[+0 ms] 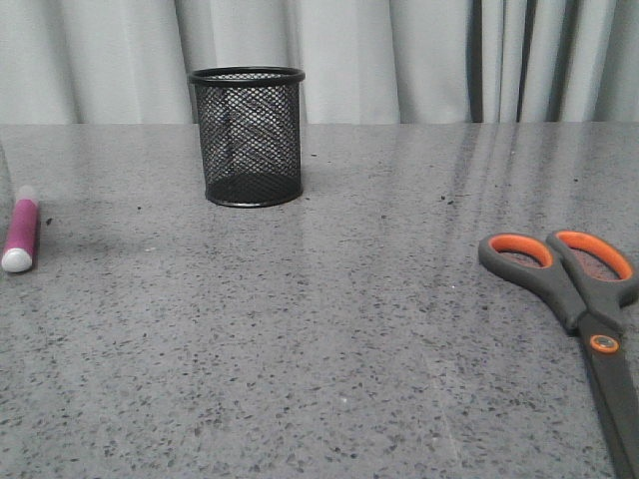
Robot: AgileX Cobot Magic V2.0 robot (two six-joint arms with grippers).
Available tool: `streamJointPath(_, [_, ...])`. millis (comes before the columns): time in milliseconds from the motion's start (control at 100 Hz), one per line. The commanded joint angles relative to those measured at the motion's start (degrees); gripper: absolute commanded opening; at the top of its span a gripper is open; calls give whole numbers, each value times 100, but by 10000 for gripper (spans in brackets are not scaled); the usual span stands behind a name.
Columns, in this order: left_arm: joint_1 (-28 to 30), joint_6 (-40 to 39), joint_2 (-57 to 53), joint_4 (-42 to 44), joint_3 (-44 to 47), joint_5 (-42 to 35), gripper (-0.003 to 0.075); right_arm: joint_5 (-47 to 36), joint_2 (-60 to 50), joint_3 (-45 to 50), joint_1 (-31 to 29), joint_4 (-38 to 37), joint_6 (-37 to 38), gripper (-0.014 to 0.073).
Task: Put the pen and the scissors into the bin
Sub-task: 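Lower the left gripper over the pink marker and grasp it, then lift the pink marker upright and carry it above the mesh cup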
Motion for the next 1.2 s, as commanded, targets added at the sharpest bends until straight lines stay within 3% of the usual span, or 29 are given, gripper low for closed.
streamJointPath(0, [-40,-200,468,41,-538,145,272,-280,13,-217,123,-2,12,370])
streamJointPath(240, [-40,-395,1665,41,-669,145,272,-10,13,-217,187,-2,12,370])
streamJointPath(670, [-40,-408,2259,82,-678,-29,269,21,35,-217,187,-2,12,369])
streamJointPath(830, [-40,-395,2570,154,-678,284,175,21,35,-217,187,-2,12,369])
streamJointPath(960, [-40,-36,2686,166,-678,309,-18,21,35,-217,187,-2,12,369])
streamJointPath(1090, [-40,365,2465,-125,-827,-331,-19,30,35,-217,187,-2,12,369])
streamJointPath(1190, [-53,1402,1929,-1045,-1012,-1332,-19,43,35,-217,187,-2,12,369])
